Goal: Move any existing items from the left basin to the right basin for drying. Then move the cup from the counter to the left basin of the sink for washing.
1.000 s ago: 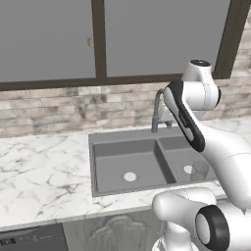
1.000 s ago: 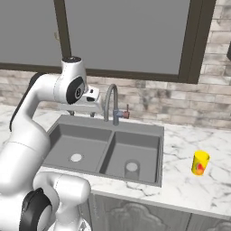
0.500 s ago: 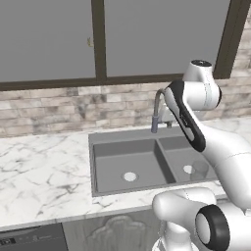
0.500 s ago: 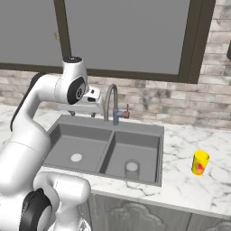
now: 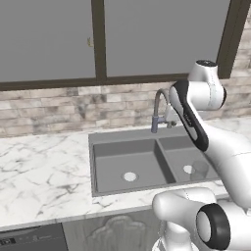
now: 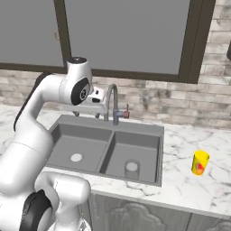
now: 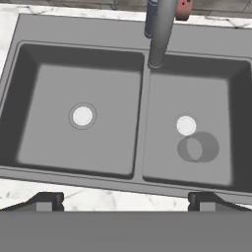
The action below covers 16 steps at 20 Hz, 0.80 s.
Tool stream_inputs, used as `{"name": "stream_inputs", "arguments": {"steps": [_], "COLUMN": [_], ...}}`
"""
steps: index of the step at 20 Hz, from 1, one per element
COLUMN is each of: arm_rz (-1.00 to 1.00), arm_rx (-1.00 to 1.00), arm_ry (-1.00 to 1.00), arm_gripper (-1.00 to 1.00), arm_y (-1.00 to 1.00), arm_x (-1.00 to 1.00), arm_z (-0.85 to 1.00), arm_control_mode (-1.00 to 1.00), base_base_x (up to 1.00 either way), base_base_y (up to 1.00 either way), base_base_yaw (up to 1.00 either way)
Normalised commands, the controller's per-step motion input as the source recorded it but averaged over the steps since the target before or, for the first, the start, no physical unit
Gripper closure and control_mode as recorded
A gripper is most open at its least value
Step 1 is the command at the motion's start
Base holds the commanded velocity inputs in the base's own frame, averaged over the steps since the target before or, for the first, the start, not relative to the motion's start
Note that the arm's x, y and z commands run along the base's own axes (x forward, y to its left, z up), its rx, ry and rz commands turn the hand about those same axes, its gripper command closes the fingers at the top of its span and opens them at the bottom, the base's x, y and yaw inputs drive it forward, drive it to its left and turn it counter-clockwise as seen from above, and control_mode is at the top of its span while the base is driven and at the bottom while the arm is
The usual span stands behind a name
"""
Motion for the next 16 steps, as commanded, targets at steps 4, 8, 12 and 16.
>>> {"name": "stream_inputs", "arguments": {"steps": [4,8,12,16], "arm_rz": [-0.23,-0.31,-0.34,-0.29], "arm_rx": [-0.11,-0.13,-0.22,-0.19], "arm_ry": [0.01,0.04,0.08,0.06], "arm_gripper": [-1.0,-1.0,-1.0,-1.0], "arm_y": [-0.68,-0.88,-0.74,-0.67], "arm_x": [0.0,0.0,-0.03,0.0], "arm_z": [-0.11,-0.18,-0.49,-0.29], "arm_control_mode": [-1.0,-1.0,-1.0,-1.0], "base_base_x": [0.0,0.0,0.0,0.0], "base_base_y": [0.0,0.0,0.0,0.0], "base_base_yaw": [0.0,0.0,0.0,0.0]}}
